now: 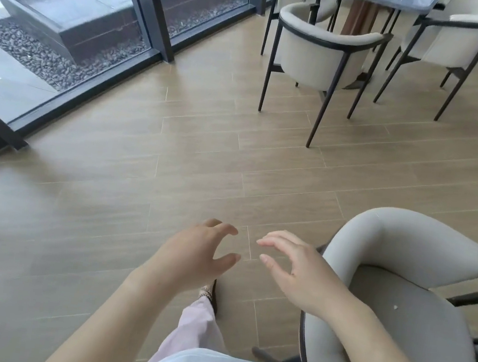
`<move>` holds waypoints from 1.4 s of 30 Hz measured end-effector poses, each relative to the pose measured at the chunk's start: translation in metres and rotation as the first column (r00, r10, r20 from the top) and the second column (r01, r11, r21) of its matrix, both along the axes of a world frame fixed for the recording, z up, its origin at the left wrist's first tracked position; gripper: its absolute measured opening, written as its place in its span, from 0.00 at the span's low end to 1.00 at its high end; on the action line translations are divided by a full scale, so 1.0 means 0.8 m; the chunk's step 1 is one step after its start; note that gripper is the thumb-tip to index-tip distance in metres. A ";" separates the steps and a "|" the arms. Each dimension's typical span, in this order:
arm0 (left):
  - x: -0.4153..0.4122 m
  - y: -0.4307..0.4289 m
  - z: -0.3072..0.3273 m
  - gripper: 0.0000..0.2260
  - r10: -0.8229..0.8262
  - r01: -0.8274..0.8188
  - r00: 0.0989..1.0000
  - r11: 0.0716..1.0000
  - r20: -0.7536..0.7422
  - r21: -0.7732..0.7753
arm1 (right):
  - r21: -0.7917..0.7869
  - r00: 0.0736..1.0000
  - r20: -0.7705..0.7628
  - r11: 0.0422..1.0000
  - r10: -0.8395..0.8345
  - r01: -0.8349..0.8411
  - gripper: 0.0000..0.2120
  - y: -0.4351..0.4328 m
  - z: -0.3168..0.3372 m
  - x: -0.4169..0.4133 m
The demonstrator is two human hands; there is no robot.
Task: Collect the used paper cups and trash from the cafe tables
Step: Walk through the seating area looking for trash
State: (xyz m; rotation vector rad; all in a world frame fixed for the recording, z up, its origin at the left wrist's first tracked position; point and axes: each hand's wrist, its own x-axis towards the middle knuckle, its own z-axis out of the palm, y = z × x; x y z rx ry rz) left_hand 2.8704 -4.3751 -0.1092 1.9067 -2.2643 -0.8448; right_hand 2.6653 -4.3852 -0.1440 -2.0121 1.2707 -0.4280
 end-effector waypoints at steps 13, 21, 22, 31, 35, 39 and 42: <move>0.059 -0.337 0.000 0.19 -0.246 0.249 0.966 0.968 0.080 -0.027 | -0.037 0.968 -0.026 0.968 -0.250 0.249 0.13 -0.268 0.002 0.058; -0.032 -0.466 -0.018 0.19 -0.515 0.511 0.857 0.855 0.028 0.086 | 0.033 0.880 -0.044 0.880 -0.473 0.474 0.13 -0.330 -0.013 -0.007; -0.052 -0.486 -0.020 0.19 -0.546 0.542 0.837 0.836 0.027 0.090 | 0.039 0.862 -0.045 0.862 -0.504 0.506 0.12 -0.341 -0.017 -0.020; -0.257 -0.671 -0.010 0.20 -0.725 0.716 0.667 0.688 0.172 0.121 | 0.046 0.747 -0.014 0.745 -0.665 0.665 0.11 -0.493 -0.031 -0.180; -0.339 -0.730 -0.002 0.20 -0.770 0.766 0.606 0.632 0.201 0.116 | 0.017 0.748 -0.034 0.748 -0.662 0.663 0.12 -0.544 -0.020 -0.254; -0.401 -0.766 0.001 0.20 -0.806 0.799 0.572 0.590 0.154 0.121 | 0.015 0.708 -0.023 0.708 -0.706 0.707 0.12 -0.570 -0.011 -0.312; -0.453 -0.792 -0.004 0.20 -0.839 0.833 0.530 0.542 0.121 0.112 | 0.000 0.652 -0.018 0.652 -0.758 0.758 0.11 -0.580 -0.013 -0.349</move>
